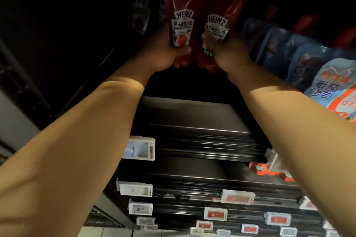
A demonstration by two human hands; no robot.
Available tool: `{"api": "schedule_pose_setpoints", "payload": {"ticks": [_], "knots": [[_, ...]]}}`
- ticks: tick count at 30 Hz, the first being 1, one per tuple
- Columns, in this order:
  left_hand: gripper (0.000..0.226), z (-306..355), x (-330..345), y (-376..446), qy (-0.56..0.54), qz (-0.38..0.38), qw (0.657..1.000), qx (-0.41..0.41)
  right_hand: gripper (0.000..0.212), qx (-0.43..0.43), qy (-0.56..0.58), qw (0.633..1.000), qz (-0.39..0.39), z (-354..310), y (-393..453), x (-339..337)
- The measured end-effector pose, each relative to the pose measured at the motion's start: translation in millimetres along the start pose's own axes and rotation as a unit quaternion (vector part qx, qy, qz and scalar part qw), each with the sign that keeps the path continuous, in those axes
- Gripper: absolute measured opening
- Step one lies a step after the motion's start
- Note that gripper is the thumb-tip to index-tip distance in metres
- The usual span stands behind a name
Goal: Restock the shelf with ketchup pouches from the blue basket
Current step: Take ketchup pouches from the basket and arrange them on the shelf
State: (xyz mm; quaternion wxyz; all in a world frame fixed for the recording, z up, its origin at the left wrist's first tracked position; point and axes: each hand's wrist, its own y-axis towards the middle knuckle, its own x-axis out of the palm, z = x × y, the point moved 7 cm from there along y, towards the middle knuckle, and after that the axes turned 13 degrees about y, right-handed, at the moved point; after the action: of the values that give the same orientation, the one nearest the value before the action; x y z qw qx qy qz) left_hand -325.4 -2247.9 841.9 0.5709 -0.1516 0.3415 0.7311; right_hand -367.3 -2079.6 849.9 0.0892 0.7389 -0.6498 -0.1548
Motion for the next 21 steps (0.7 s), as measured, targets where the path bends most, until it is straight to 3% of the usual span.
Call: {"api": "schedule_pose_setpoints", "payload": {"ticks": [11, 17, 21], "knots": [[0.069, -7.2, -8.0, 2.9, 0.012, 0.087, 0.996, -0.016, 0.051, -0.042, 0.035, 0.998, 0.017, 17.9, 11.6, 8.5], [0.071, -11.6, -11.0, 3.4, 0.007, 0.117, 0.993, -0.025, 0.055, -0.043, -0.068, 0.992, 0.096, 22.2, 19.4, -10.5], [0.069, -14.3, -12.1, 6.1, 0.021, 0.130, 0.991, -0.032, 0.052, -0.055, -0.090, 0.989, 0.106, 21.6, 23.1, -7.2]]}}
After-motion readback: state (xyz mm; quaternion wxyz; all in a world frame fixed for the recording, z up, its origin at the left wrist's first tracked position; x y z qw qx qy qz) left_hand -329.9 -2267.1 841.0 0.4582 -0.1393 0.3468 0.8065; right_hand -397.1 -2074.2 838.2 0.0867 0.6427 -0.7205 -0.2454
